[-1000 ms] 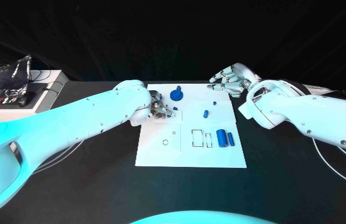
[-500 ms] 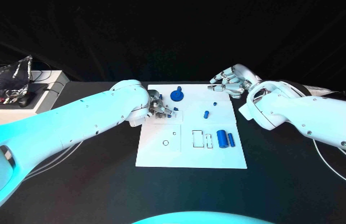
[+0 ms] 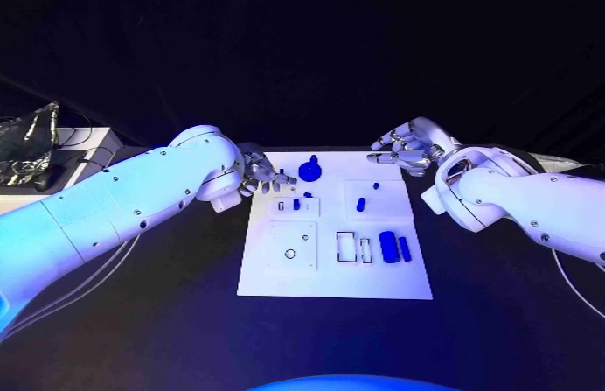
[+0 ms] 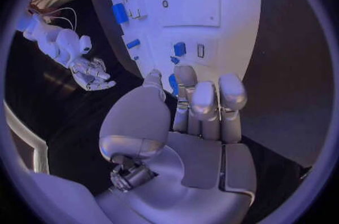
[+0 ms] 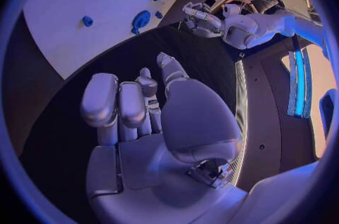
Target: Assemble the parts on the task board
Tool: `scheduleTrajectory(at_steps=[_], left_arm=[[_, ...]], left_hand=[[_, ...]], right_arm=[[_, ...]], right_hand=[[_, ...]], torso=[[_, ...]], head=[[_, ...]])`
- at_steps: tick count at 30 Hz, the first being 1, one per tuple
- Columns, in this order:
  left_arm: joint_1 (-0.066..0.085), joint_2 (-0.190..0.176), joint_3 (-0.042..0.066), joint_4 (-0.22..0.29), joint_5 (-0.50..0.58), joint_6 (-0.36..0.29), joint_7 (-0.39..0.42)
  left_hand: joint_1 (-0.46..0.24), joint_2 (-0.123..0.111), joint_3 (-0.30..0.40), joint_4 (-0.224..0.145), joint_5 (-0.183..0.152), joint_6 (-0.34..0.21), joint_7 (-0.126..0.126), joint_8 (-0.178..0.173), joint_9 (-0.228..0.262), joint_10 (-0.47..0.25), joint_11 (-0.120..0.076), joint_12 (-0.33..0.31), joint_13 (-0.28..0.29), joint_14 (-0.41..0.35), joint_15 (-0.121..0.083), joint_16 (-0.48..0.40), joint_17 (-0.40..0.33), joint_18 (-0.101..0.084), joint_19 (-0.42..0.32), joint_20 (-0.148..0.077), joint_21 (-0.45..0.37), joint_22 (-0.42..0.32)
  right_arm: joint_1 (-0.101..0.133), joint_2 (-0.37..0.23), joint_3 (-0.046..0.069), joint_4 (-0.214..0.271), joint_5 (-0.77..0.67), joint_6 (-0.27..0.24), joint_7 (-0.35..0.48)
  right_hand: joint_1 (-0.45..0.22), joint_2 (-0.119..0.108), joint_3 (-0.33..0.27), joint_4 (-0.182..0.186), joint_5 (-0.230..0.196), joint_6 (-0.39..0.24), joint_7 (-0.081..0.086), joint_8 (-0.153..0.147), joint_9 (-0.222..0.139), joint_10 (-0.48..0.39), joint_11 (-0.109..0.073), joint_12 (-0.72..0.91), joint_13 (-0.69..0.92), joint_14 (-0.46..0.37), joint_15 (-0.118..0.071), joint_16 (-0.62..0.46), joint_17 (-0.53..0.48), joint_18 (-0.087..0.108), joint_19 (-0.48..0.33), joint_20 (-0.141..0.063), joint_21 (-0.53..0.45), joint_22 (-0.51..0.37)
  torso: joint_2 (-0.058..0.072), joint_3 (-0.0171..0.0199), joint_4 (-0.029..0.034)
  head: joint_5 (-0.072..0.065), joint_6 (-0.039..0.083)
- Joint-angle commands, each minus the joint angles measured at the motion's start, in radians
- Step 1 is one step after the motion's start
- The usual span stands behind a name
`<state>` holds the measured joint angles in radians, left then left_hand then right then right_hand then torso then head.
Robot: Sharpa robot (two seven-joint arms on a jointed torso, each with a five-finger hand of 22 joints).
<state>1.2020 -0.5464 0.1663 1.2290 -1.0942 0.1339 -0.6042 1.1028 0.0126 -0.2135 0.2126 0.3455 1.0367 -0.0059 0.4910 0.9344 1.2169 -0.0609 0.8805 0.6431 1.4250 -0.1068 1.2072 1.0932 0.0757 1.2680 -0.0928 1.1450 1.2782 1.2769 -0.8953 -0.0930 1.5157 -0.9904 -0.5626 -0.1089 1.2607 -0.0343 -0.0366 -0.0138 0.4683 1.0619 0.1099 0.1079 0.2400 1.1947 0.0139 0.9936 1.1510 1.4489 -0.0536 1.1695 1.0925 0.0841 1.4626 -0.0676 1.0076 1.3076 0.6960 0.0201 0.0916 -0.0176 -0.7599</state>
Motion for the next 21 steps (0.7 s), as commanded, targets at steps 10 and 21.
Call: scheduleTrajectory(at_steps=[10,21], left_arm=[[0.01,-0.008,0.022,-0.078,0.112,-0.051,0.021],[0.041,0.052,0.021,-0.204,0.099,-0.073,0.048]], left_hand=[[0.111,0.042,0.018,-0.02,0.011,-0.1,0.1,-0.179,-0.253,-0.13,0.08,-0.132,-0.125,-0.153,0.068,-0.189,-0.231,0.043,-0.201,0.055,-0.292,-0.172],[0.103,0.003,-0.015,0.055,-0.001,-0.105,0.11,-0.134,-0.499,-0.127,0.088,-0.109,-0.254,-0.165,0.072,-0.122,-0.327,0.057,-0.175,0.07,-0.312,-0.158]], right_arm=[[0.0,-0.006,0.0,-0.009,0.006,-0.028,0.027],[0.004,-0.001,0.0,-0.007,0.007,-0.037,0.03]], right_hand=[[-0.002,-0.003,-0.001,-0.007,0.004,-0.002,0.006,-0.006,-0.004,-0.031,-0.001,-0.071,-0.061,0.001,-0.005,-0.012,-0.007,0.008,0.046,-0.004,-0.01,0.134],[-0.002,-0.004,-0.002,-0.007,0.004,-0.002,0.007,-0.007,-0.007,-0.033,-0.002,-0.082,-0.076,0.002,-0.005,-0.013,-0.008,0.008,0.046,-0.004,-0.011,0.133]], torso=[[0.004,-0.0002,-0.001],[0.012,0.0025,-0.0039]], head=[[0.006,0.025],[0.004,0.042]])
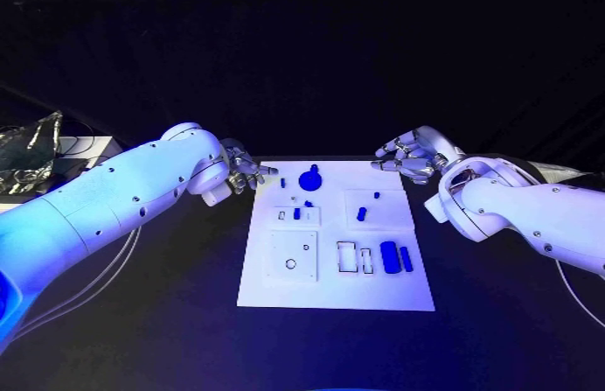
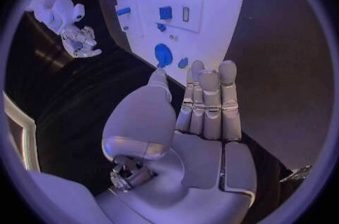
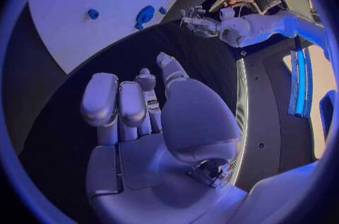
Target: Assemble the parts on the task board
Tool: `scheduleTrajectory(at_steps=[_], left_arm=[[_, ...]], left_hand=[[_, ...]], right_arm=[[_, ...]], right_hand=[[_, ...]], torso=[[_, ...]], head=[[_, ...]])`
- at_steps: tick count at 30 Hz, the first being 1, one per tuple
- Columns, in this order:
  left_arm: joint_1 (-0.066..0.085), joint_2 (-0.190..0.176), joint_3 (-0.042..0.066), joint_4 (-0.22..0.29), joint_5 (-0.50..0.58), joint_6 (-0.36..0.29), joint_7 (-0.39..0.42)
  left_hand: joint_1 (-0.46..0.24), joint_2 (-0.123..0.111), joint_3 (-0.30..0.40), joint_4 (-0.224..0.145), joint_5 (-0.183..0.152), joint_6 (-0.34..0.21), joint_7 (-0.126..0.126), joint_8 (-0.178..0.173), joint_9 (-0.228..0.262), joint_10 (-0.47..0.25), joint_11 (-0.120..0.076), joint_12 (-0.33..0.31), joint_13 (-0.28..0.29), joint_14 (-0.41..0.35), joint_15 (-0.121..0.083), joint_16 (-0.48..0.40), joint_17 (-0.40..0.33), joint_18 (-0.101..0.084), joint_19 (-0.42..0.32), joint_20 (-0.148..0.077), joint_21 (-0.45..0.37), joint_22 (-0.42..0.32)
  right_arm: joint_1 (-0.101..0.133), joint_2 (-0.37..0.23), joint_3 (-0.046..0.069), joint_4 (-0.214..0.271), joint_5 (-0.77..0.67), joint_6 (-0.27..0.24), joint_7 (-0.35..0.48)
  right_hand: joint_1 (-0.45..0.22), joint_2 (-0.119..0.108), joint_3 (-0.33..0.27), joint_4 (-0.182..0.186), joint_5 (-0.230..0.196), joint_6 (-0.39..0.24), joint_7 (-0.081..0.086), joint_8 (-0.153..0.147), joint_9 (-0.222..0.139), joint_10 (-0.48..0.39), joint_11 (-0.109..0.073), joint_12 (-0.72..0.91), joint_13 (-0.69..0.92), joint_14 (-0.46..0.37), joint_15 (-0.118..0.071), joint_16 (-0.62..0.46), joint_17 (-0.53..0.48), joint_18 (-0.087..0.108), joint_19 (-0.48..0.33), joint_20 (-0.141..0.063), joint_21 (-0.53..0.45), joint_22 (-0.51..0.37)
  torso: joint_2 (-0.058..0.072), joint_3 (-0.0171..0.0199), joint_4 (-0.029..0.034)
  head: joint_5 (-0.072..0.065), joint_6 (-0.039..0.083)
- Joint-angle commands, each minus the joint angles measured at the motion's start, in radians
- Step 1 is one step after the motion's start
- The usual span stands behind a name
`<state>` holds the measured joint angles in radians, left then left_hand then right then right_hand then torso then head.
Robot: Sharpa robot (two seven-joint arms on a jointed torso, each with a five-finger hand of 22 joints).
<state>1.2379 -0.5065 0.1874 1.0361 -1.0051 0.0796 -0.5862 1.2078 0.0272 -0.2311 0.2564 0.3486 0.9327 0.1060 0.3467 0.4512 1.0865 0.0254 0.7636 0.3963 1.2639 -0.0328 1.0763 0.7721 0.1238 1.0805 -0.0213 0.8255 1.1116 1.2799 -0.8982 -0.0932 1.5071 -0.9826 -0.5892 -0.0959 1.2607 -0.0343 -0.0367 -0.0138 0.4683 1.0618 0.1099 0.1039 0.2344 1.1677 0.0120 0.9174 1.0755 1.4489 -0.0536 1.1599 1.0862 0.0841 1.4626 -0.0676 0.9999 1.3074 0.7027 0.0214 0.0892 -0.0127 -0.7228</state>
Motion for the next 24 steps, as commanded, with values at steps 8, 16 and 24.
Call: scheduleTrajectory(at_steps=[8,16,24], left_arm=[[0.019,0.067,-0.01,-0.077,-0.02,-0.016,0.044],[0.038,0.11,-0.048,-0.134,-0.051,-0.018,0.054],[0.047,0.129,-0.058,-0.159,-0.071,-0.021,0.054]], left_hand=[[-0.018,-0.038,0.024,0.025,-0.008,-0.007,-0.003,0.043,-0.052,0.002,-0.002,0.029,-0.026,-0.006,-0.002,0.04,-0.016,0.007,0.032,-0.001,0.039,0.048],[-0.012,-0.039,0.028,0.022,-0.006,-0.017,0.0,0.05,-0.059,-0.005,0.001,0.033,-0.031,-0.006,0.0,0.049,-0.016,0.007,0.039,0.0,0.05,0.062],[-0.006,-0.033,0.023,0.016,-0.004,-0.02,-0.004,0.07,-0.054,-0.005,-0.002,0.041,-0.03,-0.002,-0.003,0.064,-0.007,0.007,0.054,-0.001,0.074,0.083]], right_arm=[[0.006,0.007,0.001,0.0,-0.004,-0.012,0.016],[0.016,0.012,0.001,-0.003,0.007,-0.057,0.04],[0.024,0.015,0.002,-0.008,0.15,-0.165,0.172]], right_hand=[[-0.001,-0.003,-0.001,-0.008,0.005,-0.001,0.006,-0.003,-0.002,-0.007,0.0,-0.007,-0.005,0.002,-0.005,-0.003,-0.001,0.008,0.047,-0.005,-0.002,0.134],[-0.003,-0.008,0.0,-0.003,0.005,-0.004,0.008,-0.003,-0.003,-0.035,-0.001,-0.079,-0.076,-0.001,-0.006,-0.021,-0.016,0.008,0.045,-0.005,-0.009,0.133],[0.006,-0.014,-0.002,-0.001,0.005,-0.026,0.014,-0.002,-0.003,-0.045,0.001,-0.191,-0.232,-0.057,-0.004,-0.273,-0.206,0.046,-0.032,0.002,-0.45,0.006]], torso=[[0.019,-0.0001,-0.0026],[0.032,-0.0002,-0.0026],[0.04,-0.0003,-0.0021]], head=[[0.01,0.016],[0.011,0.027],[0.016,0.031]])
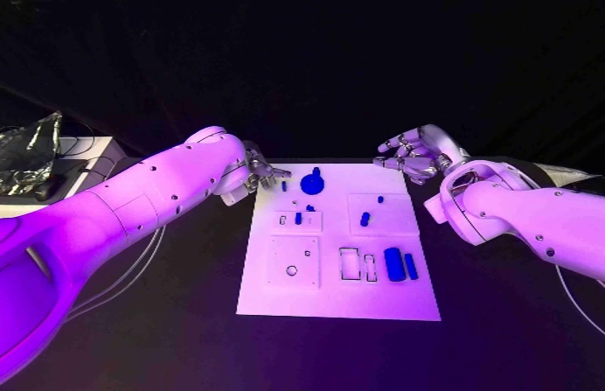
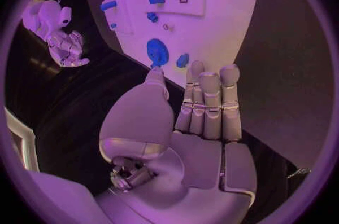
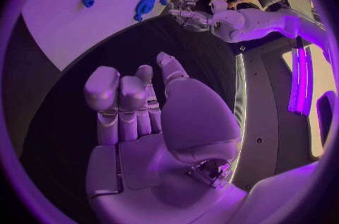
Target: Assemble the parts on the task board
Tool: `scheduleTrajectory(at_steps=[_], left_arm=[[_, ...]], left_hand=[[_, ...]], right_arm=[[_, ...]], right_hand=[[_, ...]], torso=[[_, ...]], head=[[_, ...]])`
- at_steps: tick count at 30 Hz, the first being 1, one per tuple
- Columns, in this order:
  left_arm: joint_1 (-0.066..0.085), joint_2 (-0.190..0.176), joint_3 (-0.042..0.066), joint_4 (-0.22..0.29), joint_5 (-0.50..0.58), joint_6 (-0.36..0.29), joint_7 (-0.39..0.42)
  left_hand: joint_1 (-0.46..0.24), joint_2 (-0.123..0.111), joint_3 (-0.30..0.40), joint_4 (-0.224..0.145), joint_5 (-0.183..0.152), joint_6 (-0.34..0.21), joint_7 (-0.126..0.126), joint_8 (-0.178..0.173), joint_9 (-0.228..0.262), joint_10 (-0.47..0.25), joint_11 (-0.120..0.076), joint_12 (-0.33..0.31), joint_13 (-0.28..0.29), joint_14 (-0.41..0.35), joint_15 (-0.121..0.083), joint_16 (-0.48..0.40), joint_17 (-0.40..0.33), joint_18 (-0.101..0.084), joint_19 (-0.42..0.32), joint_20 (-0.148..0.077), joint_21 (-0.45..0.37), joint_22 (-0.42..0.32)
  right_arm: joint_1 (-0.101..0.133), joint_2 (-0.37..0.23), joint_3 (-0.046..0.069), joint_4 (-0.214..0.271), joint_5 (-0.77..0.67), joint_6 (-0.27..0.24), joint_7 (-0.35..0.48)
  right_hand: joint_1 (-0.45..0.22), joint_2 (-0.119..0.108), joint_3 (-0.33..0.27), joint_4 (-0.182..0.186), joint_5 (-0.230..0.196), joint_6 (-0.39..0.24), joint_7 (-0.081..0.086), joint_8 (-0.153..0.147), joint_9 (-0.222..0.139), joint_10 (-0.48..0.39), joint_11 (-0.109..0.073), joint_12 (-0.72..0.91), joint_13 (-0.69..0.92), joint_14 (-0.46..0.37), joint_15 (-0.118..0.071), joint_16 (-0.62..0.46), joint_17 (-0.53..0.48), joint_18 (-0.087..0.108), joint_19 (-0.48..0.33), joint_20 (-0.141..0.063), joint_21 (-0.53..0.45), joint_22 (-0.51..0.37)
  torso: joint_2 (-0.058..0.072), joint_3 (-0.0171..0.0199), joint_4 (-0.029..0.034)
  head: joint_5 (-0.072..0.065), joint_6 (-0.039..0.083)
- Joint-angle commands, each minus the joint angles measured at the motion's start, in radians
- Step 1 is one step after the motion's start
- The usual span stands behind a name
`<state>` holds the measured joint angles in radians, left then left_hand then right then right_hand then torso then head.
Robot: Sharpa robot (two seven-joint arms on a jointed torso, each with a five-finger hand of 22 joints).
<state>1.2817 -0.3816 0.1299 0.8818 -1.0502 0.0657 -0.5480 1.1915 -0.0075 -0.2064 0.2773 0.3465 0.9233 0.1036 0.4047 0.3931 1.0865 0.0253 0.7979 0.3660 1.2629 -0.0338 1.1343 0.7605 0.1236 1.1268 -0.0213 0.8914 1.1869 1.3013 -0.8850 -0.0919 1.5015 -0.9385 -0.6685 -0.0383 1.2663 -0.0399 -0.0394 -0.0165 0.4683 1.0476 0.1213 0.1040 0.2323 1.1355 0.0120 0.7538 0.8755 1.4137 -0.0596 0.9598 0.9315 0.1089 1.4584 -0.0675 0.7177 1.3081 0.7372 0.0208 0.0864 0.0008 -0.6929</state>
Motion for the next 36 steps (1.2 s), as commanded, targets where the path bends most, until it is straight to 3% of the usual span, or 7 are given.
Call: scheduleTrajectory(at_steps=[1,2,6,9,26,32,36], left_arm=[[0.005,0.005,-0.001,-0.007,-0.027,-0.007,0.016],[0.006,0.006,-0.001,-0.008,-0.027,-0.007,0.016],[0.009,0.01,-0.002,-0.009,-0.025,-0.008,0.017],[0.012,0.015,-0.003,-0.009,-0.017,-0.01,0.018],[0.016,0.034,-0.016,-0.041,-0.003,0.024,0.017],[0.016,0.038,-0.021,-0.05,0.003,0.026,0.019],[0.016,0.041,-0.024,-0.054,0.009,0.025,0.023]], left_hand=[[0.012,0.003,-0.001,-0.006,-0.001,-0.009,-0.002,0.014,0.005,-0.003,-0.002,0.007,0.0,0.0,-0.001,0.007,0.005,0.007,0.007,0.0,0.008,0.008],[0.011,0.003,-0.001,-0.006,-0.001,-0.008,-0.003,0.016,0.005,-0.003,-0.003,0.008,0.0,0.002,-0.001,0.009,0.007,0.006,0.009,0.0,0.011,0.011],[0.011,0.003,-0.003,-0.006,-0.001,-0.009,-0.004,0.023,0.007,-0.002,-0.004,0.011,0.001,0.005,-0.002,0.015,0.013,0.005,0.013,0.0,0.017,0.017],[0.011,0.003,-0.004,-0.005,-0.001,-0.009,-0.005,0.026,0.007,-0.001,-0.004,0.012,0.001,0.006,-0.002,0.017,0.015,0.005,0.015,-0.001,0.02,0.019],[0.023,0.02,-0.009,-0.032,0.001,-0.006,-0.011,0.049,0.012,0.004,-0.009,0.014,0.004,0.014,-0.006,0.039,0.034,0.002,0.025,-0.002,0.039,0.042],[0.027,0.025,-0.007,-0.038,0.001,-0.004,-0.011,0.051,0.012,0.005,-0.009,0.014,0.004,0.016,-0.006,0.04,0.036,0.002,0.027,-0.002,0.04,0.044],[0.028,0.03,-0.007,-0.042,0.002,-0.004,-0.011,0.051,0.012,0.006,-0.01,0.014,0.004,0.016,-0.006,0.041,0.037,0.002,0.028,-0.002,0.041,0.046]], right_arm=[[0.003,0.002,0.001,-0.004,0.137,-0.097,0.138],[0.005,0.003,0.001,-0.006,0.17,-0.11,0.163],[0.008,0.008,0.001,-0.014,0.289,-0.175,0.277],[0.009,0.011,0.001,-0.02,0.364,-0.21,0.338],[0.012,0.019,0.001,-0.029,0.429,-0.235,0.393],[0.012,0.023,0.001,-0.033,0.464,-0.215,0.418],[0.012,0.028,0.001,-0.037,0.496,-0.198,0.439]], right_hand=[[0.004,-0.008,0.0,-0.001,0.003,-0.013,0.004,-0.001,-0.001,-0.006,0.002,-0.044,-0.069,-0.017,0.005,-0.113,-0.071,0.023,-0.033,0.003,-0.269,-0.043],[0.008,-0.005,0.001,-0.003,0.005,-0.021,0.008,-0.004,-0.002,-0.022,0.006,-0.059,-0.093,-0.027,0.007,-0.143,-0.081,0.029,-0.046,0.005,-0.398,-0.095],[0.033,0.003,0.012,-0.025,0.02,-0.024,0.014,-0.002,-0.004,-0.04,0.014,-0.116,-0.193,-0.052,0.015,-0.231,-0.136,0.013,-0.069,0.014,-0.5,-0.186],[0.027,0.01,0.012,-0.04,0.027,-0.024,0.013,0.002,-0.007,-0.043,0.014,-0.108,-0.279,-0.037,0.016,-0.281,-0.164,0.003,-0.035,0.011,-0.563,-0.274],[0.024,0.014,0.01,-0.05,0.031,-0.032,0.017,0.008,-0.01,-0.068,0.019,-0.072,-0.372,-0.041,0.02,-0.327,-0.165,-0.002,-0.032,0.015,-0.594,-0.337],[0.027,0.014,0.024,-0.052,0.029,-0.043,0.031,-0.002,-0.016,-0.055,0.042,-0.24,-0.534,-0.091,0.047,-0.484,-0.253,-0.011,-0.111,0.041,-0.654,-0.427],[0.033,0.015,0.037,-0.059,0.028,-0.041,0.039,-0.021,-0.034,0.001,0.061,-0.394,-0.716,-0.052,0.064,-0.683,-0.367,-0.01,-0.16,0.063,-0.652,-0.594]], torso=[[0.006,0.0005,0.0008],[0.007,0.0005,0.0008],[0.007,-0.0002,0.0011],[0.007,0.0005,0.0011],[0.008,0.0011,0.0002],[0.008,0.001,0.002],[0.008,0.0013,0.0017]], head=[[0.002,0.002],[0.001,0.003],[-0.005,0.0],[-0.006,0.0],[-0.005,-0.005],[-0.006,-0.009],[-0.004,-0.011]])
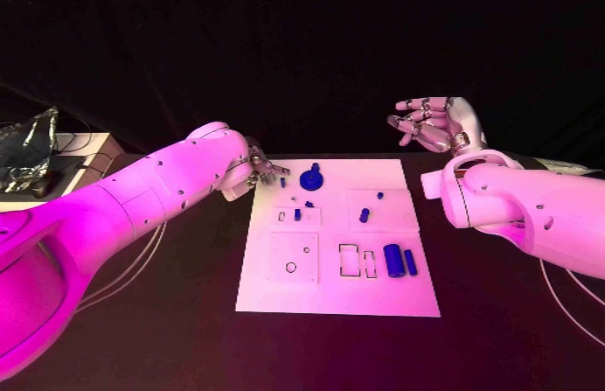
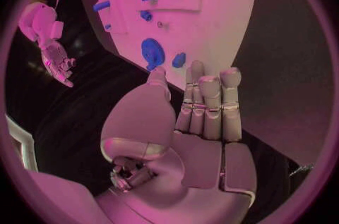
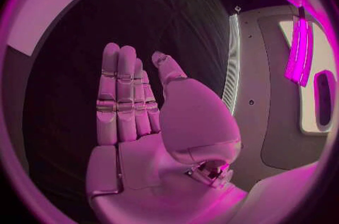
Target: Assemble the parts on the task board
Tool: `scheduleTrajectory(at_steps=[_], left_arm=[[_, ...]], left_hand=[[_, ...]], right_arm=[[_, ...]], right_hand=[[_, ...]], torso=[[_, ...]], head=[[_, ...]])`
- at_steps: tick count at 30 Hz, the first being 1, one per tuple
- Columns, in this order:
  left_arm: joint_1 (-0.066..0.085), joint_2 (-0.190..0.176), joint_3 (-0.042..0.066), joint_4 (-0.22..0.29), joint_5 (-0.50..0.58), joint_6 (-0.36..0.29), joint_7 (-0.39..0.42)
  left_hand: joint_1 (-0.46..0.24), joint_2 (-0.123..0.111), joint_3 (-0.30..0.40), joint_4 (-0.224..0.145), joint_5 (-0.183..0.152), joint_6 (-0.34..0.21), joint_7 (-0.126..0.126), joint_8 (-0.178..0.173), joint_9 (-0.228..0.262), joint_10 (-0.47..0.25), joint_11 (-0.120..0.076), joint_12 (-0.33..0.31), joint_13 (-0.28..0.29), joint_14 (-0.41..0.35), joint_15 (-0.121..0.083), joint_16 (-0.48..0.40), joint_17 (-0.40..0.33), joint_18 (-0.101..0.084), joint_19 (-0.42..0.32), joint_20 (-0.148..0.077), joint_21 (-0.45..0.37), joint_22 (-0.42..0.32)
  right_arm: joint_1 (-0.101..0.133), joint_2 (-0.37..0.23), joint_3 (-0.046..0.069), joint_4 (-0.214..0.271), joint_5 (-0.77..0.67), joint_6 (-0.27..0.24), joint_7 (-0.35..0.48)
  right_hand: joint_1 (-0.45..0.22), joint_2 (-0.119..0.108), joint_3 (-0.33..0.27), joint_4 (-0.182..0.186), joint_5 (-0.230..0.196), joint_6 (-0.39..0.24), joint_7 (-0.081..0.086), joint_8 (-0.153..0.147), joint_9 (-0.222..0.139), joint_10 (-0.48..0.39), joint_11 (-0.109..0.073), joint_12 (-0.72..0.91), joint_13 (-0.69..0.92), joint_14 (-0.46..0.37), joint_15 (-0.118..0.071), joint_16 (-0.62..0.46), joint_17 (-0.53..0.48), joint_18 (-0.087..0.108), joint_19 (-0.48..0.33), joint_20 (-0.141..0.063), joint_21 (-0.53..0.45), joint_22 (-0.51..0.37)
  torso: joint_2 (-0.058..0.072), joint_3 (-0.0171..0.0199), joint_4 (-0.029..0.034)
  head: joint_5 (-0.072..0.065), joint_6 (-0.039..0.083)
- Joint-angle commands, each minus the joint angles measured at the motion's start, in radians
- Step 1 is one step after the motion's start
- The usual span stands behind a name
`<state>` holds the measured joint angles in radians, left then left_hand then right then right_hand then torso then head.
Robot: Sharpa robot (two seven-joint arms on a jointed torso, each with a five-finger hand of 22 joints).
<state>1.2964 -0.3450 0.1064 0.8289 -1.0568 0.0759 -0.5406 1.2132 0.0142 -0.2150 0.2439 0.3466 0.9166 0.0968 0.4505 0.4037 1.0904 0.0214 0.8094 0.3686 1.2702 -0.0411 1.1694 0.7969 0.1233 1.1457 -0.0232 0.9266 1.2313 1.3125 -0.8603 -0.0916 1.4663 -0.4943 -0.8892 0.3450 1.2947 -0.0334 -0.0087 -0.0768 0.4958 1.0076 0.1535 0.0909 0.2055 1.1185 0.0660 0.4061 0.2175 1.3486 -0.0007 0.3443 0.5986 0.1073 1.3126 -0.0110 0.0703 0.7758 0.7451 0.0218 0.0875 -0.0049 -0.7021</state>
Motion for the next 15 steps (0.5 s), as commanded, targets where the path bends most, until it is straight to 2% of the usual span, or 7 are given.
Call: scheduleTrajectory(at_steps=[1,3,5,10,11,12,15], left_arm=[[0.002,0.005,-0.001,-0.002,0.017,0.015,0.016],[0.002,0.006,-0.002,-0.003,0.02,0.014,0.018],[0.002,0.007,-0.003,-0.004,0.024,0.013,0.02],[0.002,0.009,-0.006,-0.006,0.03,0.018,0.023],[0.002,0.009,-0.006,-0.007,0.031,0.019,0.023],[0.002,0.01,-0.007,-0.007,0.032,0.021,0.023],[0.001,0.011,-0.009,-0.009,0.034,0.027,0.022]], left_hand=[[0.006,0.008,0.001,-0.008,0.002,0.003,-0.005,0.005,0.001,0.002,-0.006,0.002,0.001,0.009,0.001,0.006,0.001,0.002,0.01,0.0,0.006,0.002],[0.006,0.008,0.001,-0.008,0.002,0.003,-0.005,0.005,0.001,0.002,-0.006,0.002,0.001,0.009,0.001,0.006,0.001,0.002,0.01,0.0,0.006,0.002],[0.006,0.01,0.0,-0.009,0.002,0.002,-0.004,0.004,0.0,0.002,-0.006,0.002,0.001,0.009,0.001,0.007,0.001,0.002,0.01,0.0,0.006,0.002],[0.006,0.01,0.0,-0.009,0.002,0.002,-0.004,0.004,0.0,0.003,-0.006,0.002,0.001,0.009,0.001,0.007,0.002,0.002,0.01,0.0,0.007,0.003],[0.006,0.011,0.0,-0.01,0.002,0.002,-0.004,0.004,0.0,0.003,-0.006,0.002,0.001,0.009,0.001,0.007,0.002,0.002,0.01,0.0,0.007,0.003],[0.006,0.013,-0.001,-0.013,0.002,0.004,-0.005,0.004,-0.001,0.004,-0.006,0.001,0.001,0.01,0.001,0.008,0.002,0.002,0.011,0.0,0.008,0.005],[0.01,0.017,0.0,-0.017,0.003,0.006,-0.006,0.005,0.0,0.005,-0.007,0.0,0.001,0.01,0.0,0.009,0.003,0.002,0.012,0.0,0.009,0.006]], right_arm=[[0.001,0.005,0.001,-0.004,0.059,0.028,0.06],[0.001,0.007,0.001,-0.005,0.069,0.035,0.066],[0.001,0.009,0.001,-0.007,0.08,0.045,0.073],[0.001,0.012,0.001,-0.012,0.097,0.064,0.081],[0.001,0.013,0.001,-0.012,0.099,0.066,0.082],[0.001,0.013,0.001,-0.013,0.1,0.068,0.083],[0.001,0.014,0.001,-0.014,0.104,0.073,0.083]], right_hand=[[0.004,0.011,0.01,0.002,0.003,-0.004,0.012,-0.013,-0.011,0.002,0.014,-0.07,-0.078,-0.014,0.016,-0.1,-0.048,-0.013,-0.038,0.014,-0.009,-0.082],[0.0,0.009,0.027,0.006,0.003,-0.002,0.017,-0.02,-0.035,0.007,0.029,-0.139,-0.148,-0.039,0.036,-0.189,-0.115,-0.017,-0.103,0.035,-0.006,-0.155],[-0.006,-0.002,0.063,0.011,0.003,0.011,0.02,-0.023,-0.083,0.051,0.036,-0.252,-0.157,-0.015,0.05,-0.282,-0.255,-0.013,-0.115,0.057,-0.008,-0.305],[-0.019,-0.02,0.098,0.024,-0.001,0.006,0.034,-0.024,-0.122,0.049,0.052,-0.321,-0.157,-0.088,0.083,-0.274,-0.442,-0.013,-0.181,0.093,0.006,-0.488],[-0.014,-0.018,0.103,0.022,0.002,0.005,0.029,-0.025,-0.123,0.046,0.054,-0.324,-0.158,-0.092,0.084,-0.283,-0.45,-0.014,-0.18,0.094,0.004,-0.496],[-0.015,-0.027,0.118,0.027,0.001,0.008,0.029,-0.025,-0.136,0.051,0.054,-0.335,-0.158,-0.073,0.084,-0.281,-0.53,-0.014,-0.152,0.094,-0.002,-0.595],[-0.014,-0.027,0.117,0.029,0.001,0.005,0.03,-0.025,-0.132,0.048,0.055,-0.332,-0.158,-0.077,0.085,-0.281,-0.527,-0.016,-0.153,0.093,0.009,-0.624]], torso=[[0.0,0.0004,0.0005],[0.0,0.0007,0.0001],[0.0,0.0008,0.0003],[0.0,0.001,-0.0001],[0.0,0.0012,0.0],[0.0,0.0013,0.0],[0.0,0.0016,0.0001]], head=[[0.001,-0.002],[0.002,-0.003],[0.002,-0.004],[0.0,-0.005],[0.0,-0.005],[-0.001,-0.006],[-0.002,-0.007]])
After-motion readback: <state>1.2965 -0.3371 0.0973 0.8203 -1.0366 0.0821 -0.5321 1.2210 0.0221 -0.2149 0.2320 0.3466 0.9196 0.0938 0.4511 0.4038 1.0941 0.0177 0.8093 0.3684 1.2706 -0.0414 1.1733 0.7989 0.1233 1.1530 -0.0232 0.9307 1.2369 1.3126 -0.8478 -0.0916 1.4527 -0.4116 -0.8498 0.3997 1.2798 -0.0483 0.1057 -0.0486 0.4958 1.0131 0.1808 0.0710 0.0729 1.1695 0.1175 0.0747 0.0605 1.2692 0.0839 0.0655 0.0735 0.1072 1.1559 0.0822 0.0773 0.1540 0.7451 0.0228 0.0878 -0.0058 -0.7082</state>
